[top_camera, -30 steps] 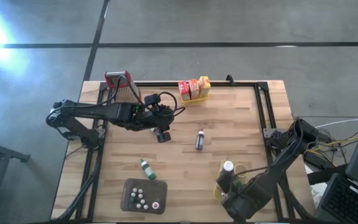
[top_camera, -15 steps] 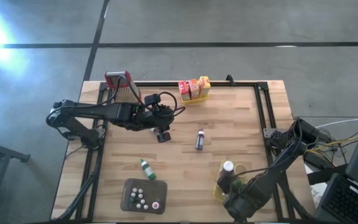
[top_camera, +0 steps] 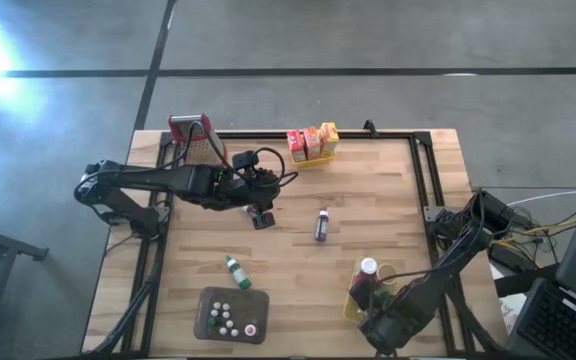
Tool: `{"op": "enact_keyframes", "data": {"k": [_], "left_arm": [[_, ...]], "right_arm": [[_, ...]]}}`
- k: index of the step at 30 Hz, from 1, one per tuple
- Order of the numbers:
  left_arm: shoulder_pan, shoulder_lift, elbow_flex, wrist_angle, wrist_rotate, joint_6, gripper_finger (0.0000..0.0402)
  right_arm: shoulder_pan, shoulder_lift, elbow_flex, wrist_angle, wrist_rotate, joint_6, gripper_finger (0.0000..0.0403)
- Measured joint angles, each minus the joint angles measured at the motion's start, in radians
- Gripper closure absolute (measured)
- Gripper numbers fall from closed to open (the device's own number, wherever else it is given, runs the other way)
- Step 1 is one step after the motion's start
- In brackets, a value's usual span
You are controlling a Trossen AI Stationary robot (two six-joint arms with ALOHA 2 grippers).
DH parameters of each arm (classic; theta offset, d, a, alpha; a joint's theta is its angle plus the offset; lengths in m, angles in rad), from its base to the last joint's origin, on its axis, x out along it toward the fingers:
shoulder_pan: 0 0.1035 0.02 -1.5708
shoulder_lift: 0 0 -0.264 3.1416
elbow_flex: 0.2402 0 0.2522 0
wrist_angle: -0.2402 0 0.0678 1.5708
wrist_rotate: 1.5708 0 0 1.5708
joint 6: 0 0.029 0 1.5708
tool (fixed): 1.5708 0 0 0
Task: Pick & Place Kitchen Items
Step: Put the transparent seasoning bottle into the bottom yellow bin, then put the large violet food coloring bottle into the black bin
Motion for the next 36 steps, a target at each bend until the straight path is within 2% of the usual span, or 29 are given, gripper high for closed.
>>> {"op": "enact_keyframes", "data": {"k": [9, 17, 27, 33, 36], "left_arm": [[0.0, 0.0, 0.0, 0.0, 0.0, 0.0, 0.0234], [0.0, 0.0, 0.0, 0.0, 0.0, 0.0, 0.0234], [0.0, 0.0, 0.0, 0.0, 0.0, 0.0, 0.0234], [0.0, 0.0, 0.0, 0.0, 0.0, 0.0, 0.0234], [0.0, 0.0, 0.0, 0.0, 0.0, 0.0, 0.0234]], "right_arm": [[0.0, 0.0, 0.004, 0.019, 0.002, 0.054, 0.0163], [0.0, -0.001, 0.037, 0.0, 0.006, 0.032, 0.0155], [-0.002, -0.01, 0.232, -0.155, 0.015, 0.039, 0.0203], [-0.018, -0.033, 0.283, -0.174, 0.165, 0.187, 0.024], [-0.031, -0.056, 0.29, -0.196, 0.203, 0.211, 0.0265]]}}
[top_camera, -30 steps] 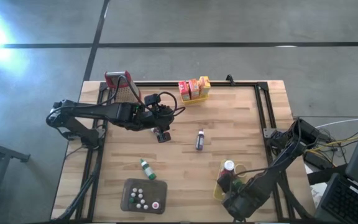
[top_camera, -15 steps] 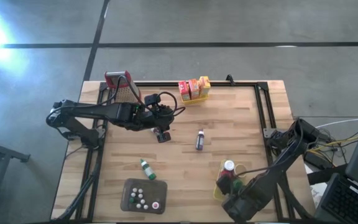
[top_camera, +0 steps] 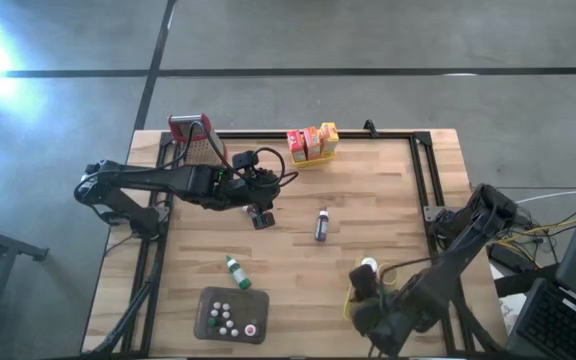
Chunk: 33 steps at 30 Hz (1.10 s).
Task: Pick & Place Kitchen Items
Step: Put the large violet food coloring bottle into the black bin
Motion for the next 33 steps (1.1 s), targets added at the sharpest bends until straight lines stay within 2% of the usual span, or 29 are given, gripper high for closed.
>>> {"op": "enact_keyframes", "data": {"k": [4, 9, 13, 20, 28, 33], "left_arm": [[0.0, 0.0, 0.0, 0.0, 0.0, 0.0, 0.0234], [0.0, 0.0, 0.0, 0.0, 0.0, 0.0, 0.0234], [0.0, 0.0, 0.0, 0.0, 0.0, 0.0, 0.0234], [0.0, 0.0, 0.0, 0.0, 0.0, 0.0, 0.0234], [0.0, 0.0, 0.0, 0.0, 0.0, 0.0, 0.0234], [0.0, 0.0, 0.0, 0.0, 0.0, 0.0, 0.0234]], "right_arm": [[-0.035, -0.03, -0.005, -0.041, 0.019, -0.01, 0.0313], [-0.131, -0.043, -0.017, -0.082, 0.014, -0.006, 0.0385], [-0.221, -0.043, -0.021, -0.1, 0.011, 0.021, 0.039], [-0.397, -0.057, -0.021, -0.098, 0.011, 0.176, 0.0394], [-0.554, -0.074, -0.053, -0.119, -0.063, 0.258, 0.0394], [-0.635, -0.072, -0.07, -0.116, -0.121, 0.381, 0.0394]]}}
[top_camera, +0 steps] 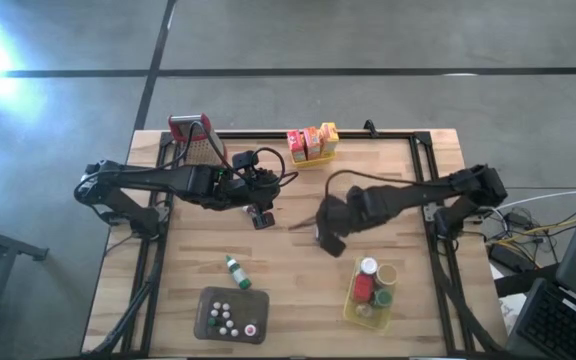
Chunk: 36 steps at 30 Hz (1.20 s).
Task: Pick & Place Kitchen Items
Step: Put the large violet food coloring bottle into the black bin
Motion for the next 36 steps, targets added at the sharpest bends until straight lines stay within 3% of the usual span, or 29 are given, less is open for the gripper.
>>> {"op": "enact_keyframes", "data": {"k": [8, 13, 26, 31, 36], "left_arm": [[0.0, 0.0, 0.0, 0.0, 0.0, 0.0, 0.0234], [0.0, 0.0, 0.0, 0.0, 0.0, 0.0, 0.0234], [0.0, 0.0, 0.0, 0.0, 0.0, 0.0, 0.0234], [0.0, 0.0, 0.0, 0.0, 0.0, 0.0, 0.0234], [0.0, 0.0, 0.0, 0.0, 0.0, 0.0, 0.0234]], "right_arm": [[-0.089, -0.005, -0.001, 0.039, 0.004, 0.252, 0.0394], [-0.122, 0.003, -0.007, 0.043, 0.0, 0.317, 0.0394], [-0.068, 0.005, -0.183, 0.263, -0.049, 0.598, 0.0392], [-0.063, 0.005, -0.229, 0.288, -0.046, 0.67, 0.0356], [-0.063, 0.004, -0.233, 0.312, -0.047, 0.738, 0.0281]]}}
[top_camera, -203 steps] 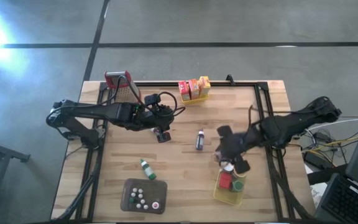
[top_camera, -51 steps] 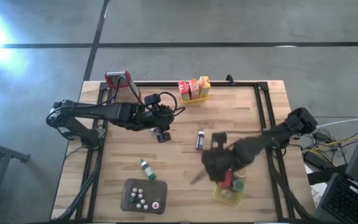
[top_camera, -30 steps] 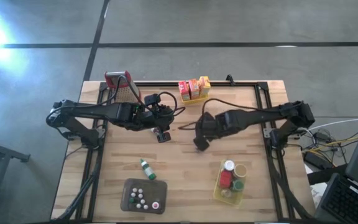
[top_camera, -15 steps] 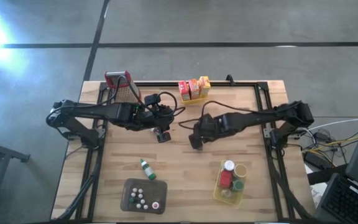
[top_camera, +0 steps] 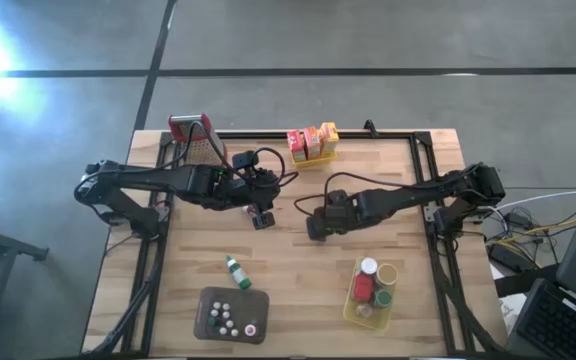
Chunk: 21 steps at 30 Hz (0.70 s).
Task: Pick & Place Kitchen Items
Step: Put the large violet food coloring bottle into the black bin
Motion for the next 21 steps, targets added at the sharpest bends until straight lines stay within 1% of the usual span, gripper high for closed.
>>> {"op": "enact_keyframes", "data": {"k": [5, 9, 13, 21], "left_arm": [[0.0, 0.0, 0.0, 0.0, 0.0, 0.0, 0.0234], [0.0, 0.0, 0.0, 0.0, 0.0, 0.0, 0.0234], [0.0, 0.0, 0.0, 0.0, 0.0, 0.0, 0.0234], [0.0, 0.0, 0.0, 0.0, 0.0, 0.0, 0.0234]], "right_arm": [[0.0, 0.001, -0.003, 0.016, -0.006, 0.059, 0.0208], [0.0, 0.033, -0.002, 0.052, -0.036, 0.081, 0.0167], [0.0, 0.087, 0.004, 0.061, -0.072, 0.093, 0.0144], [-0.002, 0.144, 0.003, 0.077, -0.082, 0.143, 0.011]]}}
